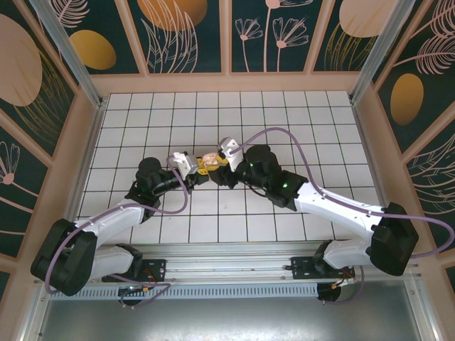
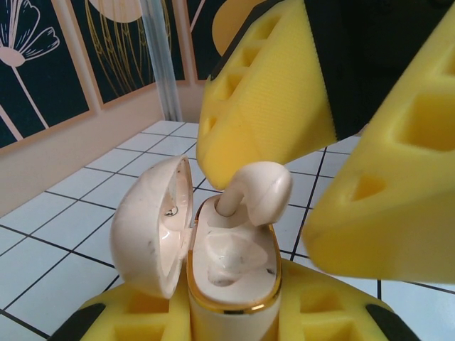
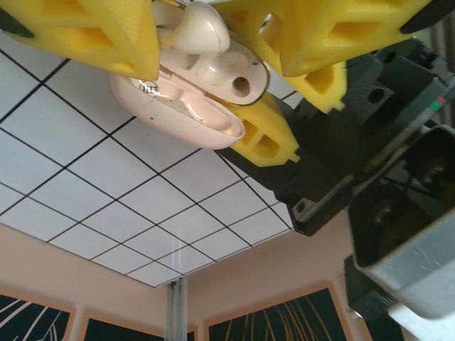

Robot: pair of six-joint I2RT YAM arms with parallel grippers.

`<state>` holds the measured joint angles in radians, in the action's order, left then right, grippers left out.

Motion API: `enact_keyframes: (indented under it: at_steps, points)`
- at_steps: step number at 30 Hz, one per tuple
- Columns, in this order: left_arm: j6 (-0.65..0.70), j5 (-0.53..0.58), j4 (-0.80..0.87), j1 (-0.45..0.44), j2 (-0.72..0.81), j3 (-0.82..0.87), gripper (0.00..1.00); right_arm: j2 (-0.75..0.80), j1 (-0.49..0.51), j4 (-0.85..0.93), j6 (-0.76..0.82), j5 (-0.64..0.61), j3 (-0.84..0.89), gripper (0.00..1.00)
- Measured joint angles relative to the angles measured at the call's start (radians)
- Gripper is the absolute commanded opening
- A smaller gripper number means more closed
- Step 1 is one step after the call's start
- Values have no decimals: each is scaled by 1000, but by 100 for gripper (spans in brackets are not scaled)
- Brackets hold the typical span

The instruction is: Insert wireless bluetooth earbuds into charging case

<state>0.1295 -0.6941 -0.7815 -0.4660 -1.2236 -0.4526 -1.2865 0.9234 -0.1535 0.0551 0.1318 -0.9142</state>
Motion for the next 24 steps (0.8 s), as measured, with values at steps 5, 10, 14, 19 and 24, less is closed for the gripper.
enact_keyframes:
  at_steps: [5, 10, 14, 19, 24]
  points:
    - [0, 3, 0, 0, 0, 0, 19, 13, -13, -9, -29, 40, 0, 51]
    - [0, 4, 0, 0, 0, 0, 19, 14, -31, -26, -58, 68, 0, 51]
    - [0, 9, 0, 0, 0, 0, 19, 17, -41, -31, -82, 79, 0, 51]
    - [-3, 40, 0, 0, 0, 0, 19, 23, -93, -25, -148, 83, 0, 51]
    - [-6, 65, 1, 0, -8, 0, 19, 29, -162, 74, -250, 71, 0, 50]
